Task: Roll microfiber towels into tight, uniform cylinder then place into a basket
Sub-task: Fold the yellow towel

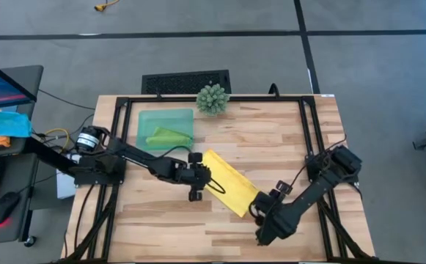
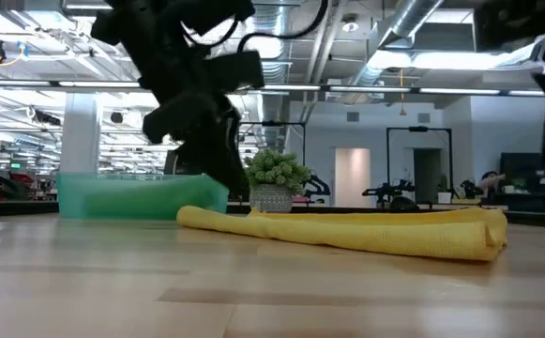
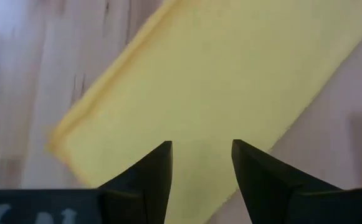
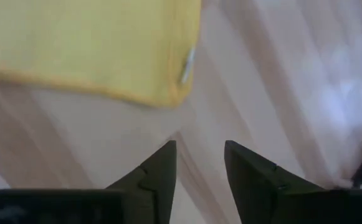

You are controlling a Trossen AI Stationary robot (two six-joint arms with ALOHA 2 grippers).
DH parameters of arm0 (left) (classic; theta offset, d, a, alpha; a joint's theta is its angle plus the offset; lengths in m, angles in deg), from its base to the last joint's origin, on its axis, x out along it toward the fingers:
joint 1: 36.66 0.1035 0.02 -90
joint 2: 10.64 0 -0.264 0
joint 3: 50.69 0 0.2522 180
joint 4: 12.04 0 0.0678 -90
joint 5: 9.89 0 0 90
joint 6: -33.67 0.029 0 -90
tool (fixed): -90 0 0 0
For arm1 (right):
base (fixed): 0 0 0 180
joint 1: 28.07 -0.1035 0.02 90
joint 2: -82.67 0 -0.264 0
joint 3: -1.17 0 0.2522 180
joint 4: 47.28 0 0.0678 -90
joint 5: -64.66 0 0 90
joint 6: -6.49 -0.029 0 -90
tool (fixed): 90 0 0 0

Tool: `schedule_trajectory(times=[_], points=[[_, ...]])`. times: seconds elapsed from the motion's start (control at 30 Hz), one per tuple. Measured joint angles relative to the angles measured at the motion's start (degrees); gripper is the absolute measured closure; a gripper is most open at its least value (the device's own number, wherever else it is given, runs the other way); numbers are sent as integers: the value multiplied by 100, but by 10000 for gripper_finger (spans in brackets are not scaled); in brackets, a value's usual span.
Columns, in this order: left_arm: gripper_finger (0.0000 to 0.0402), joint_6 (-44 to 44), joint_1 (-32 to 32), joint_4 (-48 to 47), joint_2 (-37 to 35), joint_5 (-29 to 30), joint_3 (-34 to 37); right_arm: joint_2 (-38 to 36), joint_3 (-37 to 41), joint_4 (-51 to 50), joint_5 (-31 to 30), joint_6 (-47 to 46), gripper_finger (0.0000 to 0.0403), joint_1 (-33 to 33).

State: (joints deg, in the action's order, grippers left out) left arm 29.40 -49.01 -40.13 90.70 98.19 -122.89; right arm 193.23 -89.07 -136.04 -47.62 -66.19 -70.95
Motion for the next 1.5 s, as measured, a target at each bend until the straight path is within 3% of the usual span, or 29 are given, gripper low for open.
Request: schedule_trajectory(times=[0.17,0.27,0.57,0.77,0.97,1.13,1.27,1.5], points=[[242,-26,-128,707,0,16,60,0,-3,192,-978,-83,255,-88],[242,6,-254,622,-48,124,-10,0,-5,214,-1420,56,262,50],[242,-239,-1006,-747,-925,2139,-227,0,-5,222,-1583,1700,288,846],[242,-458,-1347,-1135,-1589,2653,-233,-155,-8,858,-1654,3110,305,1647],[242,-905,-1518,-1703,-1888,3097,-233,-363,-16,2378,-1165,4944,323,2342],[242,-1320,-1579,-2203,-1891,3288,-233,-354,41,3671,-8,6223,338,2914],[242,-1561,-1577,-2463,-1891,3299,-233,-345,343,4725,805,6668,344,3346],[242,-1602,-1577,-2527,-1888,3297,-233,-345,360,5268,1272,7152,345,3807]])
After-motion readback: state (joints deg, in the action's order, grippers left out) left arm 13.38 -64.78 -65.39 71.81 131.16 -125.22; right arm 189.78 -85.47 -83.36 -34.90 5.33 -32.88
